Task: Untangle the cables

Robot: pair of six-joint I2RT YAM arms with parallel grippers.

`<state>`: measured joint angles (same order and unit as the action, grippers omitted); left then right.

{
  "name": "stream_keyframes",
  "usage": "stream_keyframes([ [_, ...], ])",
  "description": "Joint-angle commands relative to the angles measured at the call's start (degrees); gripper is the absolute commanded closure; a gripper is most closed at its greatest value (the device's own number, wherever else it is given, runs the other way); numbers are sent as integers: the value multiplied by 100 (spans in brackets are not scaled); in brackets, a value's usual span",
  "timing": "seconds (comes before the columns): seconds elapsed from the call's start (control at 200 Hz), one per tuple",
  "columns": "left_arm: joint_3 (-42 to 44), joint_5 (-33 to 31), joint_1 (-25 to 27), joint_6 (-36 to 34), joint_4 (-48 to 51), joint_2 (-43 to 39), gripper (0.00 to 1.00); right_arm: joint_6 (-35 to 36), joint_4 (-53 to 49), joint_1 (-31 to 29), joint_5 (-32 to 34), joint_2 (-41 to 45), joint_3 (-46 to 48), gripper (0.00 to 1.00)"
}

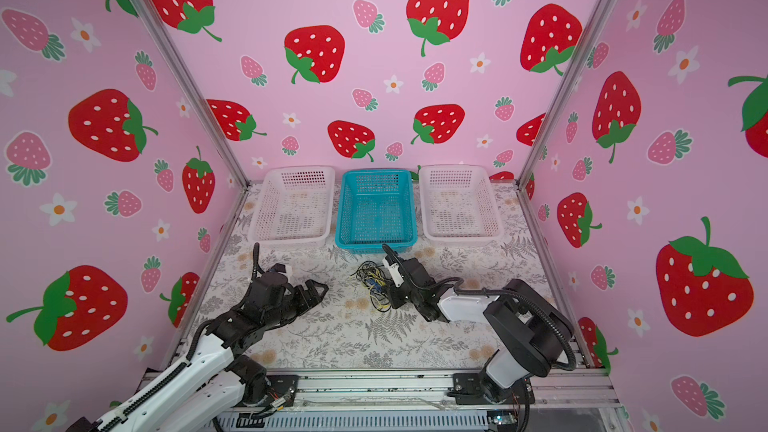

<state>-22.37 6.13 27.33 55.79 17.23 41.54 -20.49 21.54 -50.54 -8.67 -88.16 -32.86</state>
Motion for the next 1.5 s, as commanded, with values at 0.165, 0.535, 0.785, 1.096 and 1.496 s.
stream_keyframes([
  [0.165, 763, 623, 156, 539, -1465, -352, 6, 78, 901, -85, -1230, 785, 497, 96],
  [0.535, 1056, 669, 997, 872, -3072, -476, 12, -995, 2422, -86, -2890, 1134, 931, 100],
  [0.785, 1040, 469, 1365, 1004, -3594, -175, 32, -1710, 2954, -100, -3369, 1138, 876, 100],
  [1.096, 846, 501, 1588, 914, -3930, 383, 61, -1625, 2475, -392, -3319, 1270, 754, 97],
  [1.496, 665, 541, 1609, 695, -3508, 395, 100, -1244, 1494, -421, -2855, 1868, 861, 85],
])
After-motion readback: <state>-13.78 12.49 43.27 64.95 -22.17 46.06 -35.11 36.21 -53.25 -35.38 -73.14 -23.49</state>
